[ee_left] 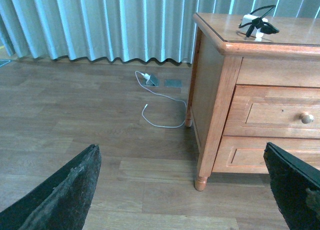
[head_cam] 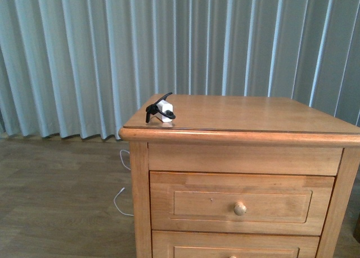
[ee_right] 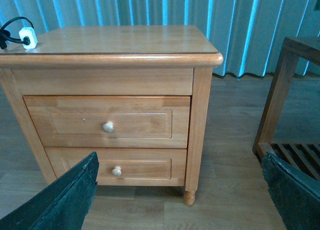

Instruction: Put charger into drawer

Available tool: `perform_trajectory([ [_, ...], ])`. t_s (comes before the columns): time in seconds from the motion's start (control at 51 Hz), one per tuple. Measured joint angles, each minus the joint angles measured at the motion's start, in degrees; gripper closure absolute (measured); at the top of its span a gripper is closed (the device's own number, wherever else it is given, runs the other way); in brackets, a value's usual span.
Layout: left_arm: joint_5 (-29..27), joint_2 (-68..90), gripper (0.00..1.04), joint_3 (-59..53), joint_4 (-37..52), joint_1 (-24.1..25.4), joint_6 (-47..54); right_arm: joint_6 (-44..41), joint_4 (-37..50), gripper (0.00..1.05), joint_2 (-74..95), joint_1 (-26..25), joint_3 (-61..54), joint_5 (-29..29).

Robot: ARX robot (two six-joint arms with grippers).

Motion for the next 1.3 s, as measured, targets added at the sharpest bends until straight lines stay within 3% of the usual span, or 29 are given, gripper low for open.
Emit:
perform_trajectory([
  [0.726,0.00,0.00,0.06,0.02,0.00,0.00,0.00,0.00,0.00,0.08,0.00,0.00,0.00,0.00],
  [0.844,-0.02,0.00,0.06,0.00,0.00,0.00,0.00,-1.64,-2.78,0.08,1.29,2.60,0.20,6.99],
  [0.942,0.00,0.00,0.06,0.00,0.00,0.00,0.00,-1.51,-3.28,0.08,6.32,5.18,1.31,9.42],
  [1.295,0.00,0.00,0.06,0.00,0.00,0.00,0.00,-1.77,18.78,0.08,43.41,14.27,10.25,11.93],
])
